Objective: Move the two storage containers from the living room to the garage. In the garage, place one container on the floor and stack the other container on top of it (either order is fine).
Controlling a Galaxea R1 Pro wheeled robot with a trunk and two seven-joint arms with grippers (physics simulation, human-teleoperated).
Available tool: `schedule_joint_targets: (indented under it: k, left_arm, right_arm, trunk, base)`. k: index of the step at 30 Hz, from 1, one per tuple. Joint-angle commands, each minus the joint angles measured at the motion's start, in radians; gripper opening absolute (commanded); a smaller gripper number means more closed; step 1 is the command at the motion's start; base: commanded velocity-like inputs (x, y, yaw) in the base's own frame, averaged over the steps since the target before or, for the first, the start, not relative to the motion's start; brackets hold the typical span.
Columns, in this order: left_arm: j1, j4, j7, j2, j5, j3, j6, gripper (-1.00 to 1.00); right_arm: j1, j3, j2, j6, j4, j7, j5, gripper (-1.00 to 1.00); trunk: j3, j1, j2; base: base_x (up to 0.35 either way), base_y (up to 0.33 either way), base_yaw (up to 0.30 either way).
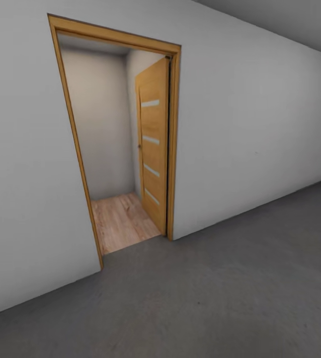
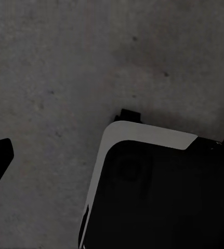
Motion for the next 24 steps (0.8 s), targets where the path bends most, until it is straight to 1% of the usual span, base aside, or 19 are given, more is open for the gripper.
schedule_joint_targets:
  k: [1,9,24]
  left_arm:
    - [-0.001,0.001,0.001,0.000,0.005,0.002,-0.002,1.00]
    - [-0.001,0.000,0.001,-0.001,0.005,0.002,0.002,1.00]
    - [-0.001,0.001,0.001,-0.001,0.005,0.002,0.002,1.00]
  right_arm:
    - [-0.001,0.009,0.000,-0.004,0.003,-0.001,-0.010,1.00]
    - [-0.001,0.009,0.000,-0.002,0.003,-0.001,-0.009,1.00]
    - [-0.001,0.009,0.002,-0.002,0.003,-0.001,-0.010,1.00]
  trunk:
    - [-0.001,0.001,-0.001]
    - [-0.001,0.001,-0.001]
    - [-0.001,0.001,-0.001]
  base:
    - [0.323,-0.005,0.000]
    - [0.323,-0.070,0.000]
    - [0.321,-0.144,0.000]
